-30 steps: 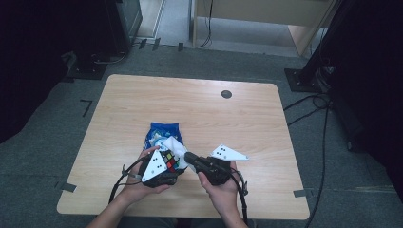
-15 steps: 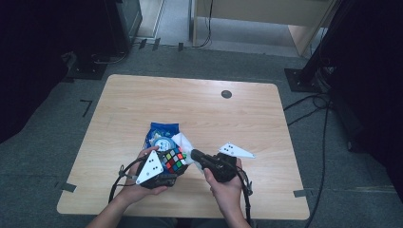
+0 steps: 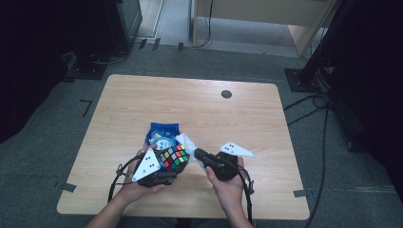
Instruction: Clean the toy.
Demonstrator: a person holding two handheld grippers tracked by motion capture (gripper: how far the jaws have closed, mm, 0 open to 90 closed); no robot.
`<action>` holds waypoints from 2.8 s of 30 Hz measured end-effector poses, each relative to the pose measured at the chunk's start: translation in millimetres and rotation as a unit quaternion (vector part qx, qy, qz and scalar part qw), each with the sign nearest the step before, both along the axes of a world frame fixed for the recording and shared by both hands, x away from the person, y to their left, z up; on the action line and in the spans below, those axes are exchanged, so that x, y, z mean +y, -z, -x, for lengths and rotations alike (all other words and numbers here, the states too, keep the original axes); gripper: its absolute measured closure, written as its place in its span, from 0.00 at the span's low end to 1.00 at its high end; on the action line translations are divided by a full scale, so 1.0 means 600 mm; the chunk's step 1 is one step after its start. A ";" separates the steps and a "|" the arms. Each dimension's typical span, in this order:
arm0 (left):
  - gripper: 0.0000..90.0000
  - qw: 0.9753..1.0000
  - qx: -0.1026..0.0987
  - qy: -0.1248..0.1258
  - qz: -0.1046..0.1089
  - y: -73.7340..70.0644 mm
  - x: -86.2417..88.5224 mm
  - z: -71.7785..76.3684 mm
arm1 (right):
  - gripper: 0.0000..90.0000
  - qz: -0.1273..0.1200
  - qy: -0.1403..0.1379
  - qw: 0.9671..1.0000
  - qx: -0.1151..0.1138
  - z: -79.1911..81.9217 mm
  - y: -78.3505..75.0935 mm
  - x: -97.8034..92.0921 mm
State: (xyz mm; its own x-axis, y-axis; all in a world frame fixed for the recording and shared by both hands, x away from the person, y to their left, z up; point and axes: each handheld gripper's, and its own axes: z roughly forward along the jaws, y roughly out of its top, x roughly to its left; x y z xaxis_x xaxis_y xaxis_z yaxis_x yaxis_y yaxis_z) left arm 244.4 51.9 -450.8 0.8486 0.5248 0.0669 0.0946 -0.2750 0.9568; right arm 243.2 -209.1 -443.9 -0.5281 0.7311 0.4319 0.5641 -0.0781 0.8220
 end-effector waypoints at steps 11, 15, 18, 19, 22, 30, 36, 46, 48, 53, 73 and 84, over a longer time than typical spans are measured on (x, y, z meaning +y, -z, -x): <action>0.38 0.997 0.053 -0.016 0.055 -0.009 0.027 -0.022 | 0.65 0.103 -0.020 0.993 -0.058 -0.006 0.025 0.012; 0.38 0.996 0.059 -0.011 0.059 -0.010 0.024 -0.021 | 0.64 0.110 -0.054 0.990 -0.068 0.003 0.032 0.047; 0.37 0.996 0.063 -0.001 0.062 -0.008 0.021 -0.020 | 0.67 0.103 -0.069 0.989 -0.081 0.013 0.029 0.065; 0.37 0.996 0.063 0.004 0.062 -0.009 0.022 -0.019 | 0.67 0.111 -0.067 0.988 -0.087 0.016 0.029 0.068; 0.37 0.996 0.064 0.008 0.065 -0.009 0.022 -0.019 | 0.71 0.103 -0.068 0.989 -0.087 0.020 0.029 0.070; 0.37 0.994 0.079 0.003 0.069 -0.006 0.023 -0.025 | 0.71 0.107 -0.093 0.986 -0.088 0.032 0.026 0.088; 0.37 0.994 0.092 0.005 0.062 -0.001 0.019 -0.028 | 0.67 0.093 -0.105 0.987 -0.083 0.040 0.022 0.096; 0.37 0.991 0.115 0.006 0.063 0.003 0.016 -0.033 | 0.66 0.081 -0.104 0.988 -0.075 0.037 0.027 0.091; 0.37 0.991 0.119 0.010 0.067 0.003 0.017 -0.034 | 0.66 0.079 -0.106 0.988 -0.076 0.038 0.029 0.090; 0.37 0.988 0.129 0.020 0.078 0.005 0.020 -0.037 | 0.66 0.070 -0.109 0.988 -0.078 0.038 0.029 0.089; 0.38 0.995 0.097 -0.020 0.032 0.006 0.029 -0.039 | 0.84 0.242 0.012 0.970 0.002 -0.048 0.127 0.008; 0.38 0.998 0.060 0.013 -0.024 0.015 -0.003 -0.020 | 0.96 0.000 -0.036 0.996 -0.077 0.006 -0.006 0.006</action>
